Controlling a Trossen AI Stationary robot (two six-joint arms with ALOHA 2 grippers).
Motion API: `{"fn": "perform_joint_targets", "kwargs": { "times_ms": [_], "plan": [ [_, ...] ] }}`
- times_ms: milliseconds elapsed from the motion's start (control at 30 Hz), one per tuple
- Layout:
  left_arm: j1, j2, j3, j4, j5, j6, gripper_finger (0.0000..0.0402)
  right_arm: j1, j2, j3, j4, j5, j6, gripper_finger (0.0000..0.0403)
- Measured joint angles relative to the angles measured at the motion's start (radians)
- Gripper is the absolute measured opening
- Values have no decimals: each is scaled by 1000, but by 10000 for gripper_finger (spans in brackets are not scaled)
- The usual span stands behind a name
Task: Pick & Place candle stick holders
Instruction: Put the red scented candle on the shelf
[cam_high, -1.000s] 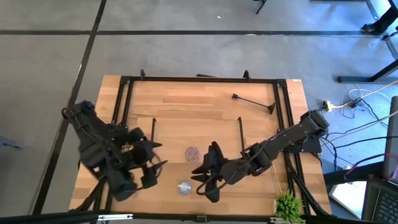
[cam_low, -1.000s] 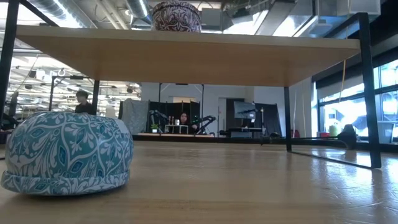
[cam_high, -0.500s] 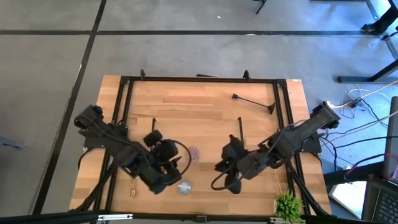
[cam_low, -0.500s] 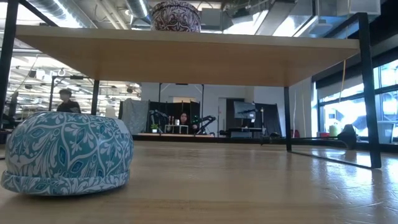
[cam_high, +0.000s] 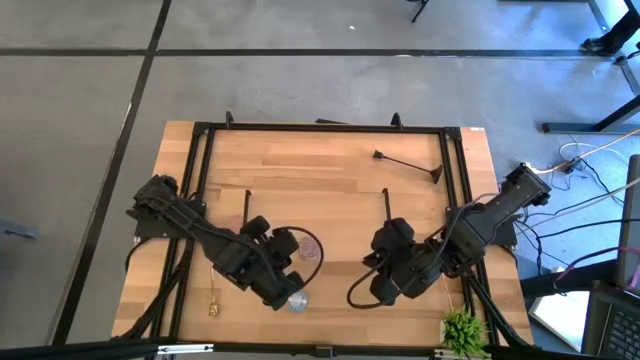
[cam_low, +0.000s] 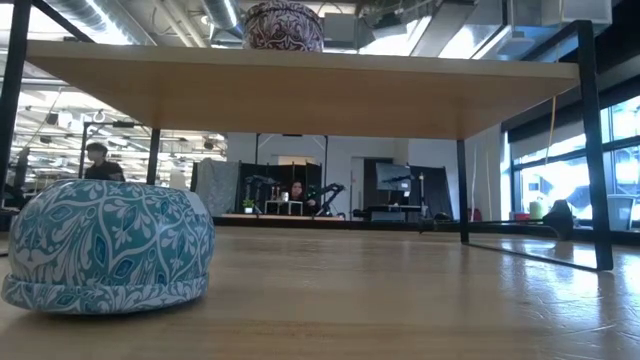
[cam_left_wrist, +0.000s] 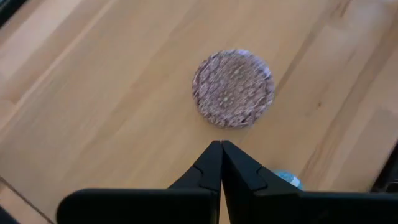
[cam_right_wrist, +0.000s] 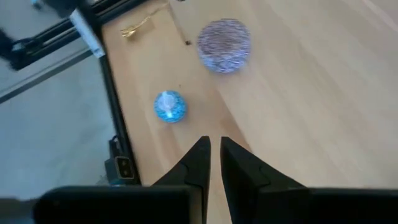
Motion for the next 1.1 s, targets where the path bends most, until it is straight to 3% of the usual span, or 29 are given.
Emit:
{"fn": "perform_joint_targets", "kwargs": {
  "times_ms": [200,367,833,1100],
  "plan": [
    [34,-2,-29,22,41,-70,2,15,0,0,-36,27,101,39],
    [66,-41,-106,56,151,-114,2,16,0,0,-36,46,125,39],
    [137,-236,-417,442,270,-107,1,16,0,0,-33,64,124,39],
    [141,-239,-445,520,301,-62,1,16,0,0,-33,64,124,39]
  ]
}}
